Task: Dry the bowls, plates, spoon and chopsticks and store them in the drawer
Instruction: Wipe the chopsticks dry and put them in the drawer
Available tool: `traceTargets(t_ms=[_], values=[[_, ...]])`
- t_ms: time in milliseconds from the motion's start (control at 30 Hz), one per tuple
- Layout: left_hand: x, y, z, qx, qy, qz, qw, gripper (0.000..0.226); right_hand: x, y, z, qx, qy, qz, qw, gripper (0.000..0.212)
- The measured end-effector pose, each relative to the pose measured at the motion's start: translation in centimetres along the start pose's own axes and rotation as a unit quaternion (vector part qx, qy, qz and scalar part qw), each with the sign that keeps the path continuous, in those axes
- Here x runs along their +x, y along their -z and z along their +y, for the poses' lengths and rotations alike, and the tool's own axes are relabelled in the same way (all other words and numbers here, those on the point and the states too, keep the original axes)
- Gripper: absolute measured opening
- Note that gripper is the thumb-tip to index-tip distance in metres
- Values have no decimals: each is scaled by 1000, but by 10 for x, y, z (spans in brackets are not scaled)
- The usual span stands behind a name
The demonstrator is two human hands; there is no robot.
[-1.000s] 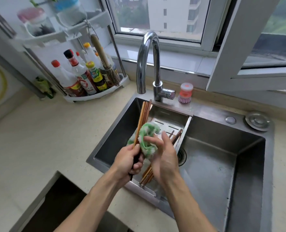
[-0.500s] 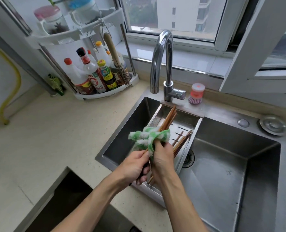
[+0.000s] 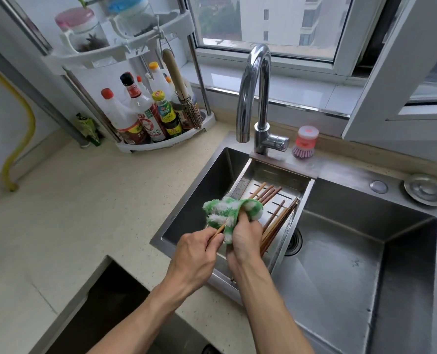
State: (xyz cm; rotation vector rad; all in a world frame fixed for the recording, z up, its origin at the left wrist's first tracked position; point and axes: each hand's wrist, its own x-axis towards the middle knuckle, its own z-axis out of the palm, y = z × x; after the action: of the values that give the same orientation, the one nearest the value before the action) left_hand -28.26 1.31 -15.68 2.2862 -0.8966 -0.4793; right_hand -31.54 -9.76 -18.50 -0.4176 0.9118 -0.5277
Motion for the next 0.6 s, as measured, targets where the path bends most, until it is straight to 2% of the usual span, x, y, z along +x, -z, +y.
traceTargets(t_ms=[100,267,367,467,533,600], values=[[-5,10,4,-28,24,-26,999,37,24,-4,-16,11,9,30,999,25],[8,18,13,-40,85,-57,994,32,29,-5,-9,73,-25,27,997,18],[11,13,13,-81,109,-25,990,19,20,3,9,109,-69,-31,991,24],[11,5,9,-57,95,23,994,29,13,-1,15,95,-86,-70,989,32],[8,6,6,-37,87,12,995,32,16,-3,10,57,-63,-45,995,38],[-1,10,3,-32,74,-18,997,31,33,-3,-3,38,-41,16,998,36]])
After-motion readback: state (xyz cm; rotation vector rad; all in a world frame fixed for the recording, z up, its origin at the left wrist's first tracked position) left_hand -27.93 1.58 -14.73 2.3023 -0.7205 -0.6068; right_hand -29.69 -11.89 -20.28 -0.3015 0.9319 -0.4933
